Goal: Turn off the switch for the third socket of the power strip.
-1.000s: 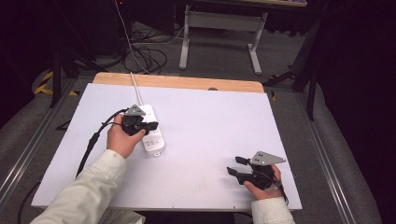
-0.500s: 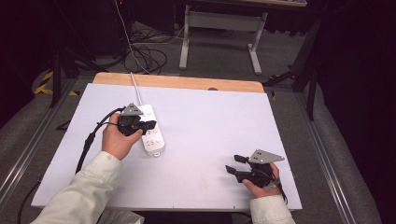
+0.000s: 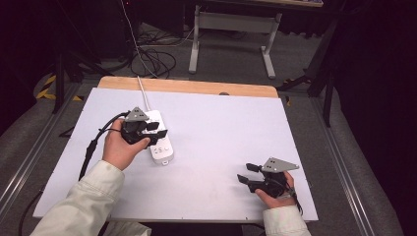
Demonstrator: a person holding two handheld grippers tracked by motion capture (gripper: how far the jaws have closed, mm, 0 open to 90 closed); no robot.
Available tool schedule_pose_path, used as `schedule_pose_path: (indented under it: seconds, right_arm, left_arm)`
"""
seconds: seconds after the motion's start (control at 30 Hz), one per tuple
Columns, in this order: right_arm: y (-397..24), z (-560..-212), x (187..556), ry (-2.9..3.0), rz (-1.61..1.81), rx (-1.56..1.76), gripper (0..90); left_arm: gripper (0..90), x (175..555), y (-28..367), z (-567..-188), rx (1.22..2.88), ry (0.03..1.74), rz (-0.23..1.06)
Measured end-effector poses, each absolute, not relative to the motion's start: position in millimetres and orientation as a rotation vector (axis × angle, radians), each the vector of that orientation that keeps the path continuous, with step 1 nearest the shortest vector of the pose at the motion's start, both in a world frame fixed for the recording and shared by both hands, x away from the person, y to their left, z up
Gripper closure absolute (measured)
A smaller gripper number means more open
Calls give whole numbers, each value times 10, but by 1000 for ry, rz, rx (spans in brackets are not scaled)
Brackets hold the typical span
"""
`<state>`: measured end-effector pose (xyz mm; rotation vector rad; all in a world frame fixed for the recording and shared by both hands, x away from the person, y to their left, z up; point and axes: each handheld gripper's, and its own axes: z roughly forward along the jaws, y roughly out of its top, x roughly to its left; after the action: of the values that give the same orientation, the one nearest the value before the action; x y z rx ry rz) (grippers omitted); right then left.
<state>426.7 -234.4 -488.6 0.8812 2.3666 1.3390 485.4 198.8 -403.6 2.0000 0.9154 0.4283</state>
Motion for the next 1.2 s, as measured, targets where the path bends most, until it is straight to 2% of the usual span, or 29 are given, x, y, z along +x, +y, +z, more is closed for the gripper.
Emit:
schedule_pose_path:
  seconds: [0.17,0.4,0.53,0.8,1.2]
  right_arm:
    - [-2335,-4883,4268,2367,1342,875,430]
    - [-2328,-4881,4269,2370,1347,872,429]
    - [-2329,-4880,4269,2368,1351,873,429]
    - [-2329,-4880,4268,2369,1352,873,429]
    - [-2342,-4873,4269,2373,1376,894,430]
  left_arm:
    - [319,4734,1993,-3973,2003,861,480]
    - [234,4527,2064,-3848,1986,822,522]
    - [214,4428,2122,-3817,2003,821,549]
    - [206,4233,2330,-3782,1937,819,562]
    - [160,4085,2656,-3982,1907,817,560]
